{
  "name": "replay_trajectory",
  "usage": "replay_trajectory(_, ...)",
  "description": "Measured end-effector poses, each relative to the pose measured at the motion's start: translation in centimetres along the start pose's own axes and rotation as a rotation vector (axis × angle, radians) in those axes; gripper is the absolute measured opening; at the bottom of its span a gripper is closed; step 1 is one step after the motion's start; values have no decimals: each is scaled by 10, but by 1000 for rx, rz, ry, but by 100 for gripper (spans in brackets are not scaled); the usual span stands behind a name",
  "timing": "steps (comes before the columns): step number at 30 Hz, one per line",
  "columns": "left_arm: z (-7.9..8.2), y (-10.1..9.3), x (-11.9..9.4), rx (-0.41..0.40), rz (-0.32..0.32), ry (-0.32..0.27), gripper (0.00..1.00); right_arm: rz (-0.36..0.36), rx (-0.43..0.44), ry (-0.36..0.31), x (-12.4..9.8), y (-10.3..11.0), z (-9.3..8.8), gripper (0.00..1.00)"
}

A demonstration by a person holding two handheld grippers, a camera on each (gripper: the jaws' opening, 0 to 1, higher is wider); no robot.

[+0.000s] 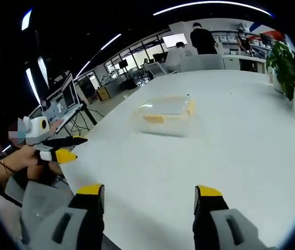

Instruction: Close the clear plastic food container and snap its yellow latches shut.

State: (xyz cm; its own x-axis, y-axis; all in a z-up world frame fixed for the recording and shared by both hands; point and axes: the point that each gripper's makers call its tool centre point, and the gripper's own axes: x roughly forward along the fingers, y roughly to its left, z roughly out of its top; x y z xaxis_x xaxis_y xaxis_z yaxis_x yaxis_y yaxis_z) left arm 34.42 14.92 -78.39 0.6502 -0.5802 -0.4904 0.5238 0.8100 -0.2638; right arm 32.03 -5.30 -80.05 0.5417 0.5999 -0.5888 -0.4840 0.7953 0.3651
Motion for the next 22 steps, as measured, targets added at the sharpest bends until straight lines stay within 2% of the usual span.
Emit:
replay_trajectory(8, -1, -1, -1, -5, -1, 5, 73, -1, 9, 6, -2, 0, -5, 69)
replay_trajectory(22, -3, -1, -1, -6, -8, 13, 71, -18, 0, -16, -5, -4, -3, 66)
